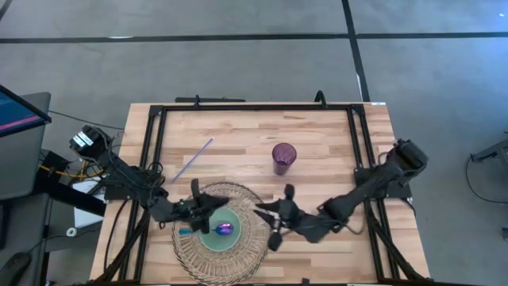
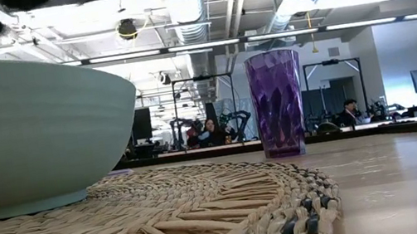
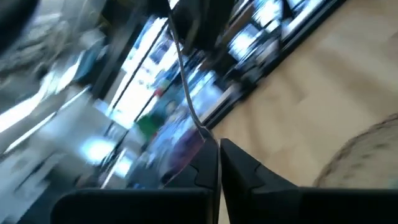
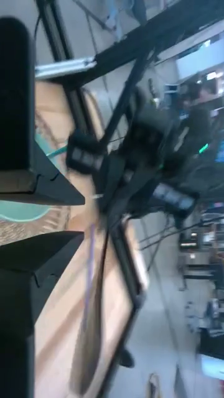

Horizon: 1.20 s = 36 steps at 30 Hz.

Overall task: Pick & Place Utensil
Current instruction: Put the black fork into the green bowl on the brown mat

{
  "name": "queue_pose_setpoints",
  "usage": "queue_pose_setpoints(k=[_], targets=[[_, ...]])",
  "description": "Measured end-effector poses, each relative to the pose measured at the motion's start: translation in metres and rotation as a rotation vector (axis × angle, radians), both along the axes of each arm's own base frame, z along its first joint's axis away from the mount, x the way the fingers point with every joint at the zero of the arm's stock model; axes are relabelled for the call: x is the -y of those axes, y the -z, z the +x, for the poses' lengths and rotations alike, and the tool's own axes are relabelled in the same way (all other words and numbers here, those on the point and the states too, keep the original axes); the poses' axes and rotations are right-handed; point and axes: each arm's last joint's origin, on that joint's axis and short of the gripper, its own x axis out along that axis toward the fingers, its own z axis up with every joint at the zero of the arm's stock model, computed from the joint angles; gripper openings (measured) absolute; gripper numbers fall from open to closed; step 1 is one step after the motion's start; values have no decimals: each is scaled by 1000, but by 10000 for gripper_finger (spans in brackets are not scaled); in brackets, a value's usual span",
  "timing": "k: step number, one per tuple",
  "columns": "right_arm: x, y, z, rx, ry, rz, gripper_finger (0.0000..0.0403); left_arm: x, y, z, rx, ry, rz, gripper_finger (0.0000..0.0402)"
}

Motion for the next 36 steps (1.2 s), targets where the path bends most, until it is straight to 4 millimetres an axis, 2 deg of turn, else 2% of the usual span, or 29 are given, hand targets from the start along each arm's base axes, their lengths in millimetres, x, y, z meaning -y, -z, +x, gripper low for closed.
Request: queue_pose_setpoints(k=[4, 7, 10, 14, 18, 22, 25, 28, 31, 36], targets=[[-15, -27, -30, 29, 17, -99, 70, -1, -3, -2, 16, -75, -9, 7], [-23, -45, -58, 29, 101, -182, 70, -4, -4, -2, 17, -124, -22, 7], [-27, -52, -80, 11, 152, -222, 70, -2, -5, -2, 27, -99, -23, 7], [-9, -35, -95, 11, 159, -183, 70, -2, -6, -2, 38, -72, -16, 7], [23, -3, -102, 28, 186, -61, 70, -1, -8, -2, 56, -31, -22, 7], [52, 28, -95, 37, 142, 50, 70, -2, -9, -1, 67, -31, -29, 7], [65, 40, -80, 91, 57, 72, 70, -4, -9, 0, 71, -29, -27, 7], [72, 44, -60, 168, -102, -28, 70, -6, -10, 2, 77, -26, -30, 7], [74, 42, -45, 321, -265, -151, 70, -6, -10, 2, 82, -28, -35, 7], [78, 47, -24, 406, -239, -166, 70, -6, -10, 2, 83, -27, -35, 7]])
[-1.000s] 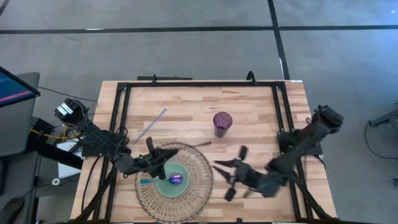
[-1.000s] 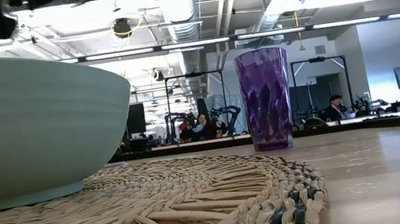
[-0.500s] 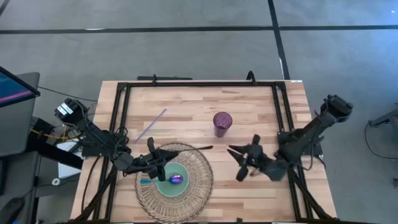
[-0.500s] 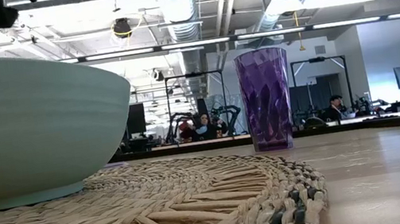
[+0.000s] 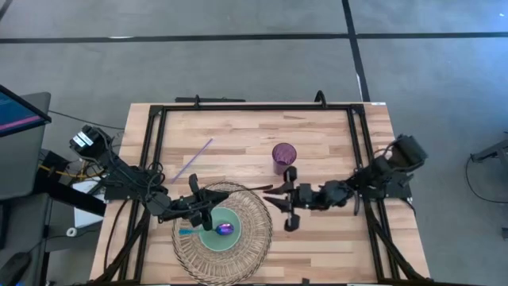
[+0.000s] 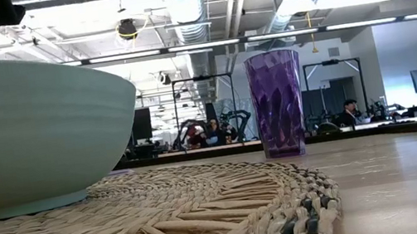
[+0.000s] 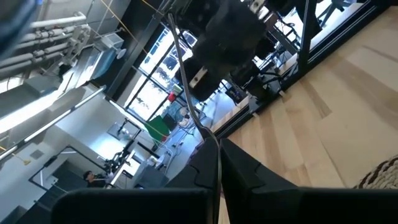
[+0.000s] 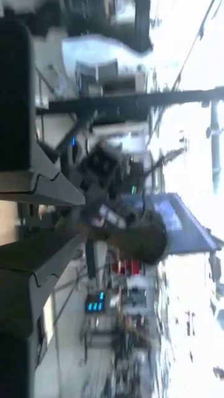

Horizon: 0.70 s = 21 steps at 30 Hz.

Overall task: Pick & Place Utensil
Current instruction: Put the black fork into the green bowl on the brown mat

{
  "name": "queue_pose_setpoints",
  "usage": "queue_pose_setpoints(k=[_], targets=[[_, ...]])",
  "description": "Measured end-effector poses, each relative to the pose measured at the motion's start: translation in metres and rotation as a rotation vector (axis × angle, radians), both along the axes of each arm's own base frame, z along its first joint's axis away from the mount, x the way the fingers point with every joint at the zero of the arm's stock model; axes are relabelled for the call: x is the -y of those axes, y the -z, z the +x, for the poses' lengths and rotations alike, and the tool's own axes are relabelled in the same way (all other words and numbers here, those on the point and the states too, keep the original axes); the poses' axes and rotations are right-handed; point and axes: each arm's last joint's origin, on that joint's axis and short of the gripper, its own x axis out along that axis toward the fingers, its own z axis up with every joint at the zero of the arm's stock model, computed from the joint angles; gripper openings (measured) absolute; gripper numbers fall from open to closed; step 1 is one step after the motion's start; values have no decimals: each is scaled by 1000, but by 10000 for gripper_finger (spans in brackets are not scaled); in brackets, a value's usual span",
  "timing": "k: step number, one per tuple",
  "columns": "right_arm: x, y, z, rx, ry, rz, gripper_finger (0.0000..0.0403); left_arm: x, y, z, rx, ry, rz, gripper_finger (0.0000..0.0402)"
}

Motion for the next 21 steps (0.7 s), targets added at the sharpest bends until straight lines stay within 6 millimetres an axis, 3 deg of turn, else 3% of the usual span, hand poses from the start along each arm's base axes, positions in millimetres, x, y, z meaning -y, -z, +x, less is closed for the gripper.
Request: queue_pose_setpoints(k=[9, 21], targets=[[2, -6, 36, 24, 69, 15, 70, 0, 0, 0, -2, -7, 0, 8], [3, -8, 41, 28, 78, 16, 64, 0, 0, 0, -2, -10, -4, 8]])
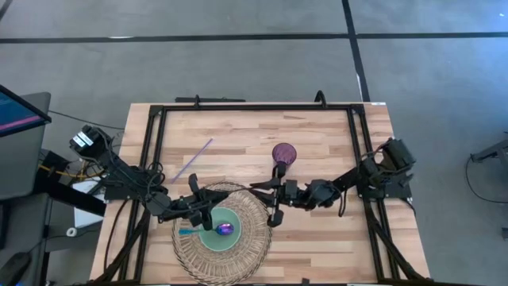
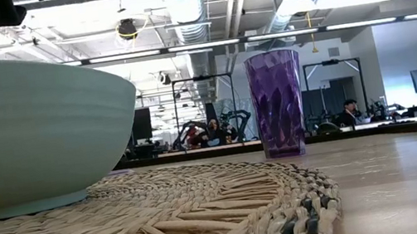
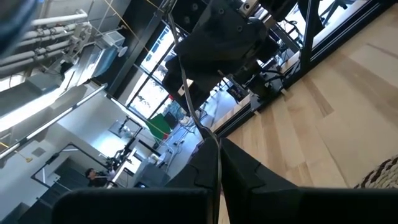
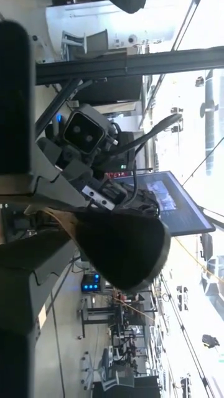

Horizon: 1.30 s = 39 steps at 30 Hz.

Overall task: Pick & Place Utensil
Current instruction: Put the black fork into the green bowl on the brown mat

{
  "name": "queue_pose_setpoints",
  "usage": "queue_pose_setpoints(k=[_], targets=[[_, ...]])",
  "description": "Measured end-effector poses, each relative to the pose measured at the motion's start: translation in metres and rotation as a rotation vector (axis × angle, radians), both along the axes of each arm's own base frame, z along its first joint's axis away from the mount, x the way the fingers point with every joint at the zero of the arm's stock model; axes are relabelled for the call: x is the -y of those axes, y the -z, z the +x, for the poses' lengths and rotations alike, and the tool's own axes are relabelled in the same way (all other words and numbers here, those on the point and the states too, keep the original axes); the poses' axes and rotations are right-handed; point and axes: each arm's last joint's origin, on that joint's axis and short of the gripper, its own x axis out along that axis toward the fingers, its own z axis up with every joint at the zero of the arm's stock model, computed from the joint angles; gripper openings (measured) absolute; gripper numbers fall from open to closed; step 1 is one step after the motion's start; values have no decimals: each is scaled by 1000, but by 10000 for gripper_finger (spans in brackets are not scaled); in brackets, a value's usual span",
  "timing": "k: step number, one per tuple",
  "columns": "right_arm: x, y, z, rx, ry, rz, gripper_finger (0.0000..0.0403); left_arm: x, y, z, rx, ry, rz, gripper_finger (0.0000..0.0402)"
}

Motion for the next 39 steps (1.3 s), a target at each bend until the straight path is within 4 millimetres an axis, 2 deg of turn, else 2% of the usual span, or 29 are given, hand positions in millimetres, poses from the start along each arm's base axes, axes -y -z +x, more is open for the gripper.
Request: queue_pose_setpoints(k=[8, 15, 21, 29, 39], targets=[[1, 0, 0, 1, -2, 1, 10, 0, 0, 0, 8, 9, -25, 8], [1, 0, 0, 1, 1, 3, 28, 0, 0, 0, 16, 10, -59, 17], [-4, 0, -1, -3, -11, -2, 5, 0, 0, 0, 23, 10, -86, 34], [-13, 4, -3, -45, -31, -16, 2, 1, 0, 0, 26, 24, -103, 63], [-21, 11, -5, -123, -41, -44, 1, 14, 0, -10, 31, 109, -110, 99]])
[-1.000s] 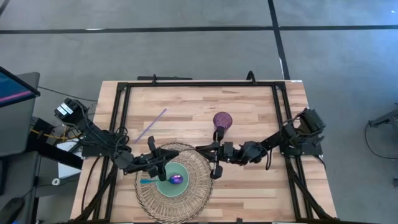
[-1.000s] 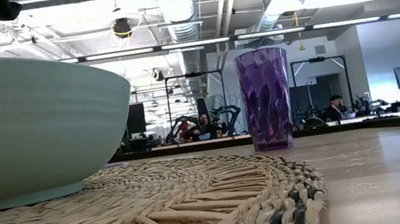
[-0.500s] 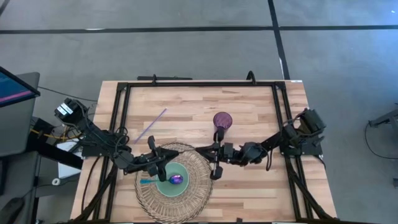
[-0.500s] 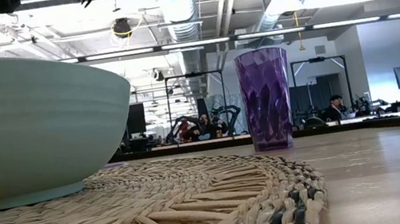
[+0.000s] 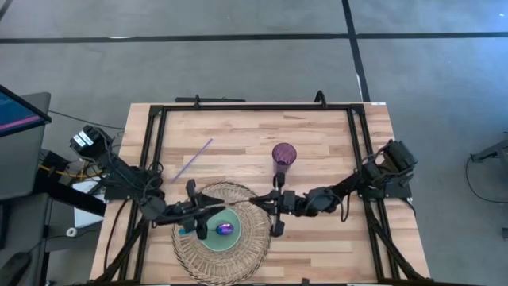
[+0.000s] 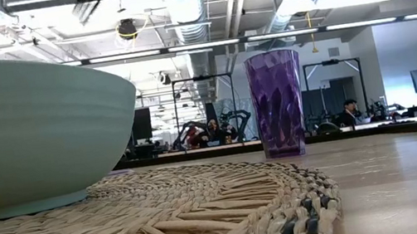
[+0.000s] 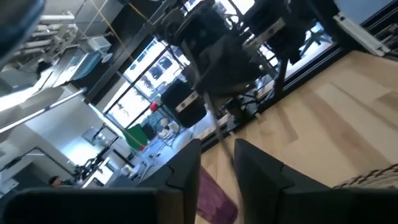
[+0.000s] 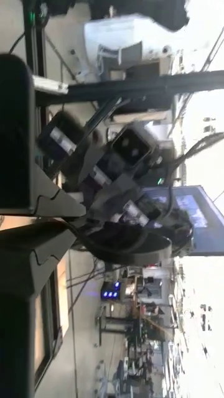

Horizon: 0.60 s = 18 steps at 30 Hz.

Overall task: Pick & Place Utensil
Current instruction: Put the black fork into the green bowl on the brown mat

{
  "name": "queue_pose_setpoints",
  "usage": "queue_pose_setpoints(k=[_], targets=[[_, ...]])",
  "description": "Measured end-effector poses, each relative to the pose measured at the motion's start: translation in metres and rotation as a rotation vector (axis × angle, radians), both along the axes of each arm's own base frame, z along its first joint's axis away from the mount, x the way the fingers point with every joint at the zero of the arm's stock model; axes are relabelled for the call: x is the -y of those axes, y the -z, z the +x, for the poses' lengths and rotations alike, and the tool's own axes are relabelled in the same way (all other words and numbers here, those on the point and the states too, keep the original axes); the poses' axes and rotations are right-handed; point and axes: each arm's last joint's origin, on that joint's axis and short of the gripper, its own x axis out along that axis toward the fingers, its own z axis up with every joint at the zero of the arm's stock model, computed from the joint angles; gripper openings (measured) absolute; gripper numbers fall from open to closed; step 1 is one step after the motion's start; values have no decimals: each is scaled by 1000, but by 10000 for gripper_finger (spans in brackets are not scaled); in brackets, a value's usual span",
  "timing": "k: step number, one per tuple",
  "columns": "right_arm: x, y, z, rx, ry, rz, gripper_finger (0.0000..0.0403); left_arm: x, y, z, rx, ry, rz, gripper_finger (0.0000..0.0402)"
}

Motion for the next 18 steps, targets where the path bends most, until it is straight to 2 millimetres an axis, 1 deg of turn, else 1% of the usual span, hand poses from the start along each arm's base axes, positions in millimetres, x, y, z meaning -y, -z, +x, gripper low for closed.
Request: queue_pose_setpoints(k=[2, 3, 9, 12, 18], targets=[[-2, 1, -1, -12, -14, -8, 1, 1, 0, -1, 1, 8, 0, 107], [-5, 3, -1, -25, -48, -21, 1, 2, 0, -1, 1, 11, 0, 111], [-24, 10, -4, -91, -361, -109, 1, 0, 0, 0, 1, 1, 0, 125], [-30, 9, 0, -149, -385, -138, 1, -2, 0, 2, 2, -9, -4, 125], [-35, 1, 19, -339, -376, -197, 1, -6, 0, 5, 10, -24, -45, 120]])
